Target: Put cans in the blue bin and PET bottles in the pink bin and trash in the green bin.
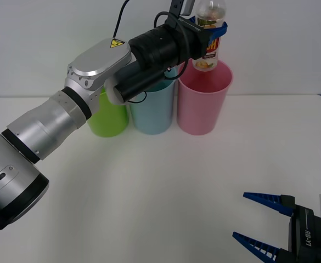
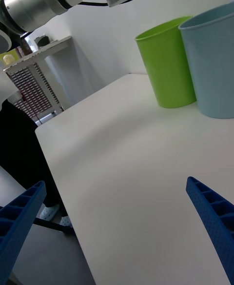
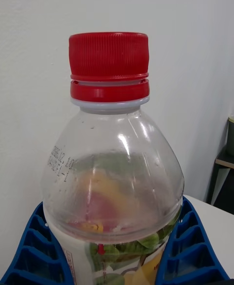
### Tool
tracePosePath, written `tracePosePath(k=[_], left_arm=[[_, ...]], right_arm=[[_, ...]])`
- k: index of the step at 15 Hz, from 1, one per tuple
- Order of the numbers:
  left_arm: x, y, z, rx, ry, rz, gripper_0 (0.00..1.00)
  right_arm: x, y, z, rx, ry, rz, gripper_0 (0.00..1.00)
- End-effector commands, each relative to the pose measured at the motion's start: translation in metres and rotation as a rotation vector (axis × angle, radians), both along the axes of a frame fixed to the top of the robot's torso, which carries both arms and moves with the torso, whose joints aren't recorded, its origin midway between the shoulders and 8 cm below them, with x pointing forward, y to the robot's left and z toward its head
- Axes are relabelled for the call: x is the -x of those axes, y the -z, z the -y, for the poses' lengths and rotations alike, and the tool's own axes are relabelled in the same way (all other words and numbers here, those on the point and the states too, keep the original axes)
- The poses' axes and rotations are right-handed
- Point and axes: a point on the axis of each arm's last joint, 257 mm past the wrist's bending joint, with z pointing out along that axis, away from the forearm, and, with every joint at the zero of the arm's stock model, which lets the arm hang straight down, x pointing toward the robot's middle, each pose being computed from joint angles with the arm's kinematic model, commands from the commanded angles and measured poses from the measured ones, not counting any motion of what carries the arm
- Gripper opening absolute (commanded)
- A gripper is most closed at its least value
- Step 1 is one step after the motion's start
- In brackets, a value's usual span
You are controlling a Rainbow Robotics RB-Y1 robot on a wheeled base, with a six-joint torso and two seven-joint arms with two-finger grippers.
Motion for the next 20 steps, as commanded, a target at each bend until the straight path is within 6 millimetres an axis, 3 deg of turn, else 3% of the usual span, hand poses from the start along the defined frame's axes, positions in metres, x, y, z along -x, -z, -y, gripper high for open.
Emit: tracePosePath(k=[1, 4, 15, 20], left_arm=[[0.000, 0.000, 0.000, -0.002, 0.000, 0.002, 0.50], [-0.001, 0.000, -0.001, -0.003, -0.005, 0.004, 1.00], [0.008, 0.001, 0.005, 0.005, 0.043, -0.006, 1.00], [0.021, -0.015, -0.017, 0.015, 0.133, 0.032, 1.00]], right_arm=[[0.000, 0.000, 0.000, 0.000, 0.000, 0.000, 1.00], [0.000, 0.000, 0.000, 0.000, 0.000, 0.000, 1.00], [0.000, 0.000, 0.000, 0.000, 0.000, 0.000, 1.00], [0.000, 0.000, 0.000, 0.000, 0.000, 0.000, 1.00]])
